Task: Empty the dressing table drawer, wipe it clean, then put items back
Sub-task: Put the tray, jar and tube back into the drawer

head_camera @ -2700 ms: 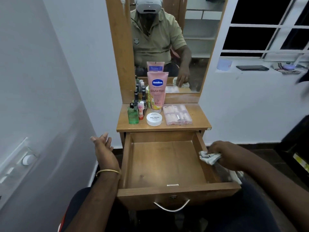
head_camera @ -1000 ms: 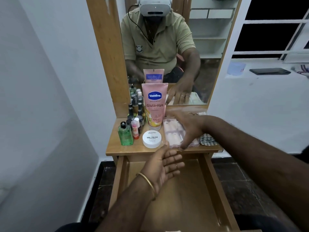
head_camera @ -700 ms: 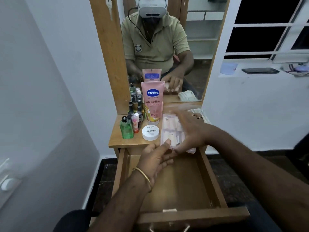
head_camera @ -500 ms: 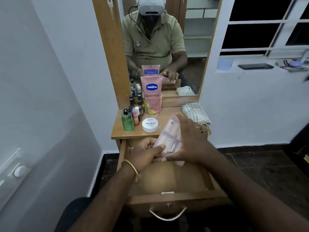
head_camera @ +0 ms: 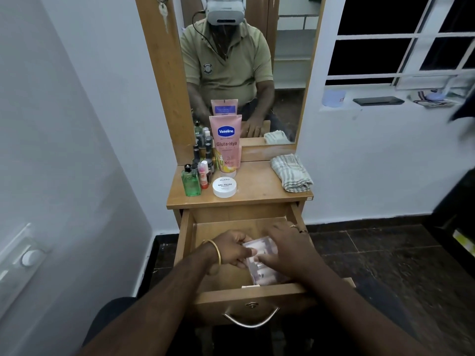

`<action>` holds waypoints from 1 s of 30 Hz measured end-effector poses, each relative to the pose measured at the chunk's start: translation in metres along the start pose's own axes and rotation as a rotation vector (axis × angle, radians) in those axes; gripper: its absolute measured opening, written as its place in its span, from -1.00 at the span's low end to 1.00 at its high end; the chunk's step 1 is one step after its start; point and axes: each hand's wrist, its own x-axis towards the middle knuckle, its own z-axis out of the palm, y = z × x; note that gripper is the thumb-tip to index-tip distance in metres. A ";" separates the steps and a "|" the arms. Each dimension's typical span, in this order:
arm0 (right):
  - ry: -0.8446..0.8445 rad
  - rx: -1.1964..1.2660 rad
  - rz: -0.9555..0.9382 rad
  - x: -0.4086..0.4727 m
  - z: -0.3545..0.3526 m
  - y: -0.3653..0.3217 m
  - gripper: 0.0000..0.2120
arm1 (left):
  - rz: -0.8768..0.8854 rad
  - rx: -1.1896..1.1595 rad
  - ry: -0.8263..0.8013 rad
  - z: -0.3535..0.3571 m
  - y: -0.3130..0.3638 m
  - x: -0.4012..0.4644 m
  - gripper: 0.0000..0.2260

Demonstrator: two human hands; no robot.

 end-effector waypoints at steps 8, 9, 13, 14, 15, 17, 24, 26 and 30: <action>-0.117 -0.009 0.092 -0.002 0.012 0.006 -0.48 | -0.018 -0.037 -0.049 0.015 -0.008 0.014 -0.87; -0.140 -0.015 0.105 -0.002 0.013 0.006 -0.48 | -0.018 -0.033 -0.037 0.015 -0.009 0.016 -0.87; -0.281 -0.022 0.133 -0.002 0.018 0.007 -0.52 | 0.087 0.175 0.037 0.019 -0.018 0.027 -0.83; -0.313 -0.023 0.137 -0.002 0.019 0.007 -0.51 | 0.123 0.249 0.059 0.019 -0.020 0.028 -0.80; -0.339 -0.021 0.142 -0.002 0.019 0.007 -0.49 | 0.148 0.304 0.077 0.019 -0.021 0.030 -0.77; -0.373 -0.016 0.146 -0.002 0.019 0.008 -0.45 | 0.177 0.380 0.091 0.019 -0.023 0.033 -0.74; -0.442 -0.077 0.123 0.000 0.021 0.008 -0.35 | 0.224 0.621 0.137 0.019 -0.029 0.036 -0.67; -0.425 -0.087 0.112 0.000 0.020 0.007 -0.42 | 0.243 0.614 0.235 0.012 -0.031 0.034 -0.68; -0.100 0.019 0.111 0.011 0.004 -0.007 -0.69 | 0.315 0.401 0.619 -0.008 -0.024 0.019 -0.78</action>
